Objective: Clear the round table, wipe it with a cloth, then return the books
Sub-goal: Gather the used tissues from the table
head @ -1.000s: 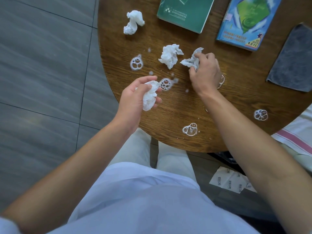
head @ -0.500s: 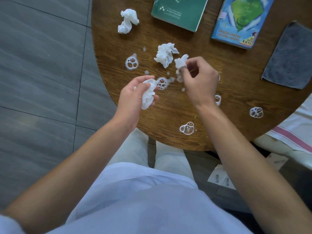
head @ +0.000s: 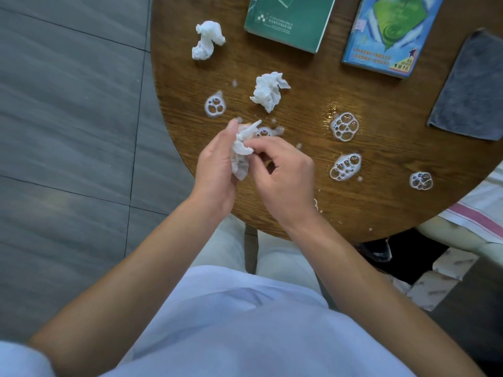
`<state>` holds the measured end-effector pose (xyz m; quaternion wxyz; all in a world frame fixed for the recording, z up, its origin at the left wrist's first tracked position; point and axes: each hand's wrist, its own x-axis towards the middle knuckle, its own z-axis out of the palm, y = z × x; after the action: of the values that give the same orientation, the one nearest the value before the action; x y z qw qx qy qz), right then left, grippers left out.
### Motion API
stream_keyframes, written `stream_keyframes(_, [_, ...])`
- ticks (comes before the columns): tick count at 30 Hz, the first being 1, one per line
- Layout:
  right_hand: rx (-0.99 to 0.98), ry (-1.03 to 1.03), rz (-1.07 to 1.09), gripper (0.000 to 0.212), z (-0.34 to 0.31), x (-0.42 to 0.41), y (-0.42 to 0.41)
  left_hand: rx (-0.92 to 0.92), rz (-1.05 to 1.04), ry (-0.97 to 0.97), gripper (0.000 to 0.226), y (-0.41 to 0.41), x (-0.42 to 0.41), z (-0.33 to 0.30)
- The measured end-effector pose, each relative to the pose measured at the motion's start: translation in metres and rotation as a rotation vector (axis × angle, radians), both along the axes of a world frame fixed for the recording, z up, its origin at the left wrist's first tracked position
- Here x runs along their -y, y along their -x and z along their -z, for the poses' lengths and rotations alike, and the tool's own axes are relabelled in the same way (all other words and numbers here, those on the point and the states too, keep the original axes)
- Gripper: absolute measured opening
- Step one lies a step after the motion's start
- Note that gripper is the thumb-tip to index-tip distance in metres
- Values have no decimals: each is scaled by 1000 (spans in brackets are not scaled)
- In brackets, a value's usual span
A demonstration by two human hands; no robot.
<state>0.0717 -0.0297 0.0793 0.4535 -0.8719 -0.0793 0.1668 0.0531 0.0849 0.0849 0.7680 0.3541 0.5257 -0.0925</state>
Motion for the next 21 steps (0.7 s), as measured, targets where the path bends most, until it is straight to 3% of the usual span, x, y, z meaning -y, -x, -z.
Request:
stream_keyframes(4, [123,131,-125,21,4,-5,5,14,12,-22,23,-3,-2,1])
stream_keyframes(9, [165,166,-134,18,3,-8,5,10,-118,114,14,-5,-4,5])
stream_keyframes(15, [158,162,-127,12,-8,-10,-16,-17,-102,111,12,-1,-10,11])
stream_keyframes(21, [104,288,-102,29,18,-9,-75,-53,-73,76,19,0,-28,17])
